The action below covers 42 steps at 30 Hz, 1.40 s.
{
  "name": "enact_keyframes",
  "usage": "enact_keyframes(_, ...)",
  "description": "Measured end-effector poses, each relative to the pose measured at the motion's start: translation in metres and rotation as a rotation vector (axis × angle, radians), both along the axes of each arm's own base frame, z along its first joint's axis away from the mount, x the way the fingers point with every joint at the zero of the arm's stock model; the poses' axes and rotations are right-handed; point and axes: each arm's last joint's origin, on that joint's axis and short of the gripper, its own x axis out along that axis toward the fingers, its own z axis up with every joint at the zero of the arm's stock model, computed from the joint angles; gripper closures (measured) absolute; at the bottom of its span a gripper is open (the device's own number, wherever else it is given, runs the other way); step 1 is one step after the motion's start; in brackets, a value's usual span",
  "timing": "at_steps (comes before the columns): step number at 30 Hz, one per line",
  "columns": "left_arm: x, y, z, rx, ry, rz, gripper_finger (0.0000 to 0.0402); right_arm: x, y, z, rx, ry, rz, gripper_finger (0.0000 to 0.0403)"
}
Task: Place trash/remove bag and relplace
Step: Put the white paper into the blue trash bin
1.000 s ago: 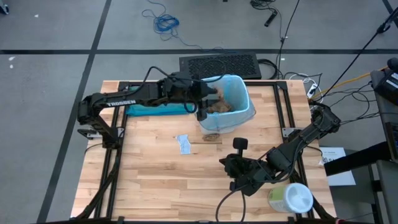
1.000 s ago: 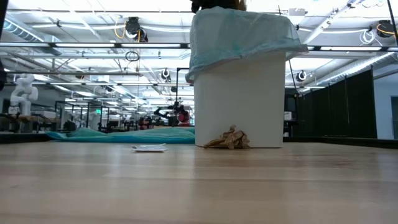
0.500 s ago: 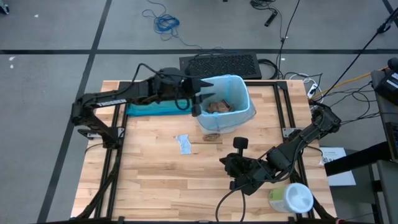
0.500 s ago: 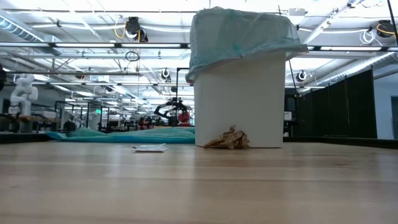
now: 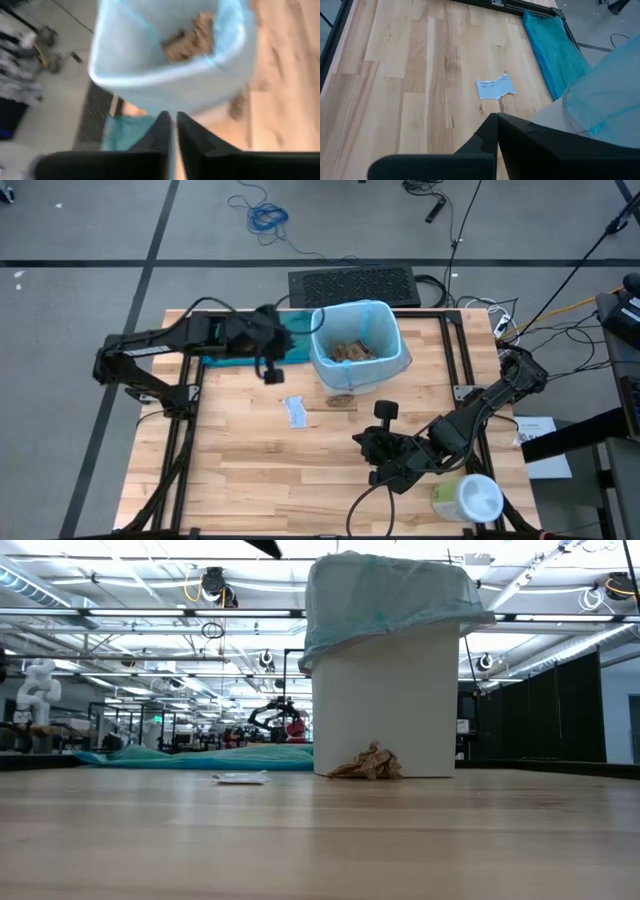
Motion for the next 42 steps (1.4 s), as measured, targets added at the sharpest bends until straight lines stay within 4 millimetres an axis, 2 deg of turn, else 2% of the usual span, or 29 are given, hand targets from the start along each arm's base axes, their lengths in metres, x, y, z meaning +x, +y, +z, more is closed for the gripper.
enact_keyframes(2,-0.006,-0.007,-0.009,-0.041,0.017,0.013,0.0393,-0.001,0.001,0.0,-0.017,-0.013,-0.011,0.0403)
enact_keyframes(4,-0.011,-0.013,-0.027,-0.072,0.054,0.019,0.0397,-0.002,0.002,0.001,-0.031,-0.021,-0.014,0.0403)
enact_keyframes(8,-0.018,-0.023,-0.079,-0.142,0.077,0.026,0.04,-0.006,0.008,-0.011,-0.036,-0.026,-0.016,0.0403)
enact_keyframes(14,-0.027,-0.031,-0.163,-0.317,-0.04,0.015,0.04,-0.004,0.014,-0.052,0.027,-0.044,-0.015,0.0403)
enact_keyframes(18,-0.025,-0.03,-0.199,-0.35,-0.132,0.027,0.0401,-0.001,0.015,-0.081,0.126,-0.078,0.023,0.0403)
enact_keyframes(20,-0.024,-0.029,-0.215,-0.35,-0.111,0.038,0.0401,0.0,0.013,-0.095,0.176,-0.084,0.041,0.0403)
enact_keyframes(25,-0.015,-0.023,-0.246,-0.339,-0.009,0.085,0.0401,0.003,0.001,-0.119,0.247,-0.111,0.029,0.0403)
enact_keyframes(31,-0.004,-0.021,-0.285,-0.366,0.093,0.158,0.0401,0.006,-0.008,-0.123,0.256,-0.113,-0.01,0.0403)
enact_keyframes(36,0.008,-0.032,-0.3,-0.462,0.058,0.13,0.0401,0.006,-0.007,-0.124,0.259,-0.105,0.0,0.0403)
enact_keyframes(42,0.02,-0.051,-0.303,-0.565,-0.04,0.059,0.0401,0.005,-0.009,-0.127,0.232,-0.044,0.044,0.0403)
